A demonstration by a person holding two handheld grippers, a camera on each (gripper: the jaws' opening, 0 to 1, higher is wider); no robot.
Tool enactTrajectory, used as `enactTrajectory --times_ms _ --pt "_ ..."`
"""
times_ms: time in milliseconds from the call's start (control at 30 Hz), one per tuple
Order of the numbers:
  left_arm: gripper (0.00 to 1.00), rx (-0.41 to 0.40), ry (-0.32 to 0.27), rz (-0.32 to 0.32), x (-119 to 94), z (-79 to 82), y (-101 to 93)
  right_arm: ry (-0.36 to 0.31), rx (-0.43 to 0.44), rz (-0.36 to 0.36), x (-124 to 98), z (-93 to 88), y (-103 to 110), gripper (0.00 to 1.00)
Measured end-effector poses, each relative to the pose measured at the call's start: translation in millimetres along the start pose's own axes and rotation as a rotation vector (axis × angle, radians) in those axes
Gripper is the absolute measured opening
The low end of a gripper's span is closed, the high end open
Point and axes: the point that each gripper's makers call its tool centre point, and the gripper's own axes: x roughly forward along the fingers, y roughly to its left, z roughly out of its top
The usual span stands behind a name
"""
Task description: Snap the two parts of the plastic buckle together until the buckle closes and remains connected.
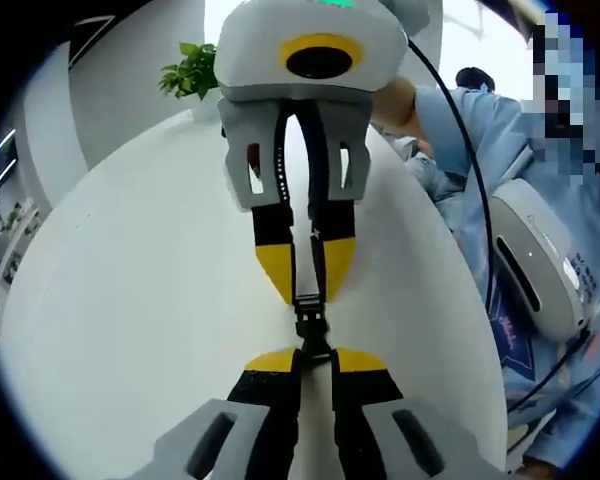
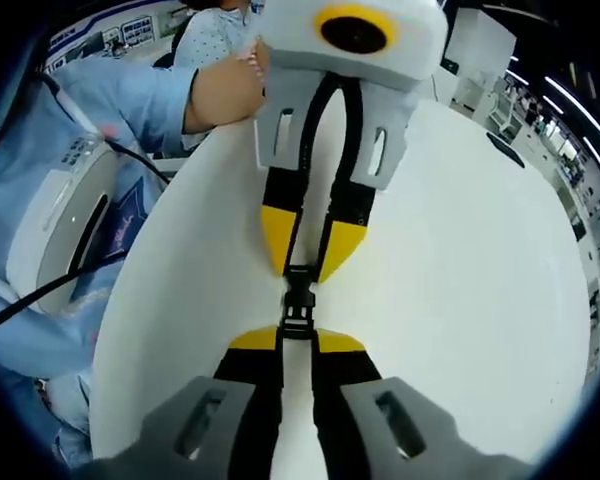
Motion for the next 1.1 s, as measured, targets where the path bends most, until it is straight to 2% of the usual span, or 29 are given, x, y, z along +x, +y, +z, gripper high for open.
enactTrajectory --times_ms 433,800,1100 --pt "0.07 -0.009 0.004 0.005 -0.1 2.8 -2.1 -0.004 0.049 -0.025 -2.3 0.8 0.7 0.07" --pt "0.07 -0.006 -0.007 -0.01 -1.0 5.6 -1.4 0.025 -0.053 0.001 -3.7 2.3 2.4 0.07" --pt "0.07 0.001 -0.006 -0.019 -0.4 7.0 -0.8 0.028 -0.073 0.019 -3.4 3.1 0.6 0.07"
